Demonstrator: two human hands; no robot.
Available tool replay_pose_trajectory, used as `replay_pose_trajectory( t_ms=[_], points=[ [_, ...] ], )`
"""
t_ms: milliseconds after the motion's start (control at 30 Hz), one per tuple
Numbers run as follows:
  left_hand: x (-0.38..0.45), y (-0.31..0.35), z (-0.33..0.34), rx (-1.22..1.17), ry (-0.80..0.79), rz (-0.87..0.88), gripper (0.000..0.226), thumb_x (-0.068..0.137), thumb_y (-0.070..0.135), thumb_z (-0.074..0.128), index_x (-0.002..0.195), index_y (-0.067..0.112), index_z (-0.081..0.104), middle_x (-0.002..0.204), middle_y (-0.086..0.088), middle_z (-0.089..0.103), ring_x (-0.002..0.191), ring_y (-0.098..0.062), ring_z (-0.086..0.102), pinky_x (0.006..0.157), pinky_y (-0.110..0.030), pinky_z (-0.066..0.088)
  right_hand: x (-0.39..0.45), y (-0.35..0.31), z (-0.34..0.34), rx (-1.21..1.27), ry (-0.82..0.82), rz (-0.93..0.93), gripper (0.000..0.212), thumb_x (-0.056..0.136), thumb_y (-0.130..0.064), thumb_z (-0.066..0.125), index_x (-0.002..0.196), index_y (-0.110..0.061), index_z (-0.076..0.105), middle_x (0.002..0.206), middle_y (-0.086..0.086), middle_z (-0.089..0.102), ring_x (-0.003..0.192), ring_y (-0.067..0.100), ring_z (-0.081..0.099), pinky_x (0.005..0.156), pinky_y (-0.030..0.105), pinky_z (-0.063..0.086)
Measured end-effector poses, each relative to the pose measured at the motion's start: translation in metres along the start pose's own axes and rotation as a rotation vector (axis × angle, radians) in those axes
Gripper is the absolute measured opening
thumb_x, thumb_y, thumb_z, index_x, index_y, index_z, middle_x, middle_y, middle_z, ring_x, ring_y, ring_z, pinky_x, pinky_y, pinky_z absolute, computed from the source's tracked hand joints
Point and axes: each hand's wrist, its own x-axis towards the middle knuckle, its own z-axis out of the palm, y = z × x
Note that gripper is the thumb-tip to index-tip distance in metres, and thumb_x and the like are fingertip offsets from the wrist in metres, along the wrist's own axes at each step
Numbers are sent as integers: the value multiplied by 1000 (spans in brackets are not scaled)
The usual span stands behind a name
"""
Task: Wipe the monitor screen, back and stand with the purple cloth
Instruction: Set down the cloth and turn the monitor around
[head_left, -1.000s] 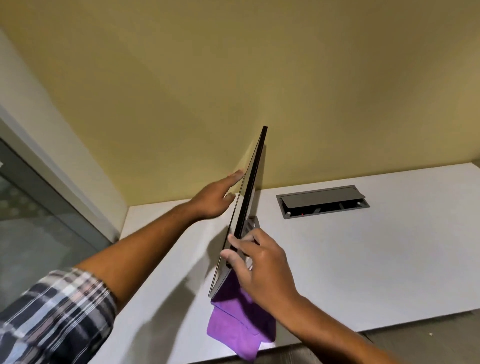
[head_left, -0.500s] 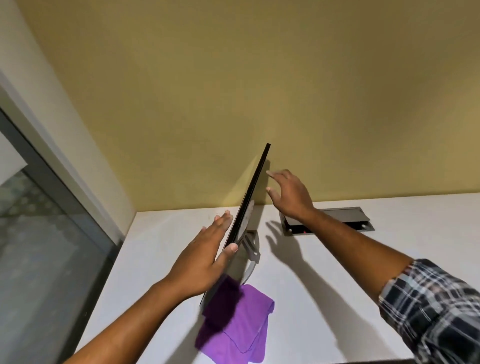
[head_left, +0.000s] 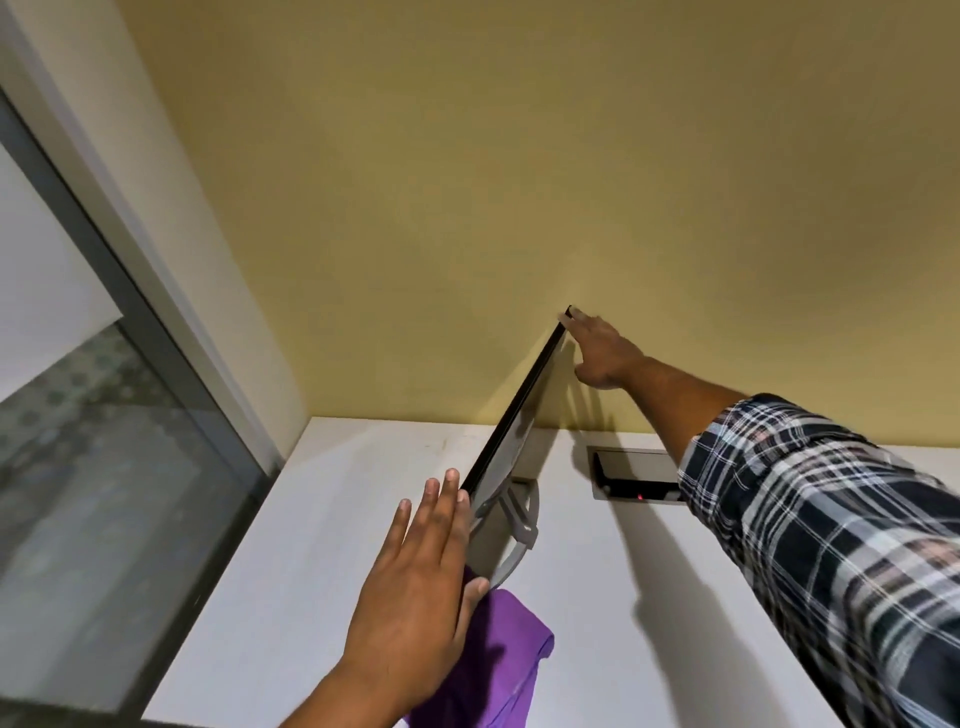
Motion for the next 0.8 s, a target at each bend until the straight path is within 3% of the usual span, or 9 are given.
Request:
replay_pose_trajectory(
  t_ms=[167, 367, 800],
  points=[
    [2, -7, -3, 88, 3, -6, 79, 102, 60, 34, 161, 10, 14, 170, -7, 0, 156, -25, 3, 120, -46, 9, 8, 4, 7, -39, 63, -50, 91, 90, -19, 61, 164, -45, 15, 175, -14, 5, 161, 25, 11, 115, 59, 40],
    [5, -19, -8, 139, 12, 39, 76, 104, 59, 34, 162, 13, 11, 170, -4, 0, 156, -20, 0, 123, -43, 6, -6, 8, 13, -68, 64, 15, 97, 89, -10, 59, 163, -47, 9, 174, -19, 0, 162, 25, 7, 106, 56, 47],
    [53, -141, -3, 257, -9, 70, 73, 102, 60, 24, 162, 26, 1, 170, 0, -5, 156, -22, -3, 124, -46, 2, -33, -3, 18, -199, 94, 168, 107, 83, -9, 68, 164, -41, 7, 173, -6, 6, 154, 38, 20, 110, 57, 42]
  ],
)
